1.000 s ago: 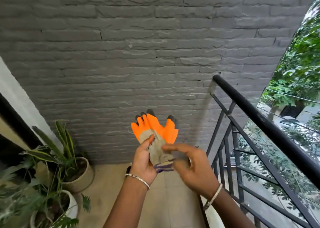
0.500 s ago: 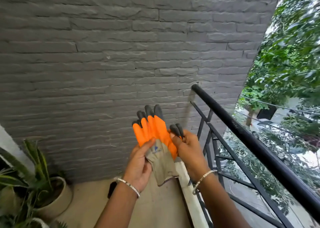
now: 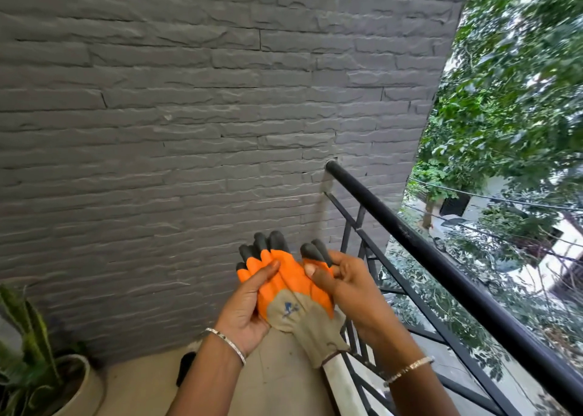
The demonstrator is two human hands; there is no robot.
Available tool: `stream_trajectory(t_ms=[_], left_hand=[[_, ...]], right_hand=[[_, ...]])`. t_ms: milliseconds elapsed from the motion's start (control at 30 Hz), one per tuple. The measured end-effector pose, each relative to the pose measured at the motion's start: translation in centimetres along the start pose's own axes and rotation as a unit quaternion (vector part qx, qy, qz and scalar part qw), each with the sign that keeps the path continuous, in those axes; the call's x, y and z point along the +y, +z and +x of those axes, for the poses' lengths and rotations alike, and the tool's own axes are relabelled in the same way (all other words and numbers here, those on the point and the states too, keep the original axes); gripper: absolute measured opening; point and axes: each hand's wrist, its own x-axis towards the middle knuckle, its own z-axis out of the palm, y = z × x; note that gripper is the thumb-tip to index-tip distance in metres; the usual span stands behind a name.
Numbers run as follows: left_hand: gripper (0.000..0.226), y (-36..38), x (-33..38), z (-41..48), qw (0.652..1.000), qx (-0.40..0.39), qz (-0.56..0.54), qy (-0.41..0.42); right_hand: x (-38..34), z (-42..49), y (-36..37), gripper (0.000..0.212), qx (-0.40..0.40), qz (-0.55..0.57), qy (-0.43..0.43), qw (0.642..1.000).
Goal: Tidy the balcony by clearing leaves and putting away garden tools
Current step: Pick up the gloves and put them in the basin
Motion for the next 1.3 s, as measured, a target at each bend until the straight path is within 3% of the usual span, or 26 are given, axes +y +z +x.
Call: stream_trajectory(t_ms=[67,167,300,400,500,600,800,1033,1200,1300], left_hand=[[0.035,0.2,0.1,0.2,1.000,0.009,-0.013,0.000],[0.032,0.2,0.3,0.1,0.999,0.011,-0.030,0.003],[0.024,-0.2,0.6,-0.2,1.000,-0.004,0.004,0.014],[0.016,-1.7,1.4,-0.2,0.998,-0.031,0.031,0.040],[0.047,-3.8,3.2,-0.4,0.988,-0.088,0.111,0.066],[0.080,-5.5,4.5,-0.7,0.951,-0.119,0.272,0.088],[0.055,-6.0,3.8,-1.6,0.912,-0.102,0.385,0.098],[0.040,-6.8,2.2,-2.1,0.895,-0.034,0.423,0.136],[0.022,-7.7,2.7,-2.1,0.889,-0.045,0.421,0.175],[0.025,-8.3,3.0,-2.2,0.880,-0.045,0.436,0.181]], right_hand=[[0.0,-0.2,-0.1,0.021,0.010,0.069,0.037,0.997],[1.0,-0.4,-0.1,0.037,0.003,0.047,0.079,0.996],[2.0,-0.5,0.5,0.044,0.051,0.034,0.037,0.997],[2.1,-0.3,0.4,0.033,0.090,-0.058,-0.027,0.994],[1.3,-0.3,-0.3,0.033,0.111,-0.258,-0.120,0.952],[0.6,-0.4,-0.3,0.031,0.066,-0.331,-0.196,0.921],[0.6,-0.3,1.4,0.024,0.012,-0.352,-0.256,0.900],[1.3,-0.2,2.5,0.025,0.010,-0.413,-0.226,0.882],[1.7,0.0,3.1,0.028,0.002,-0.294,-0.171,0.940],[1.7,0.3,3.0,0.013,-0.039,-0.254,-0.144,0.956]])
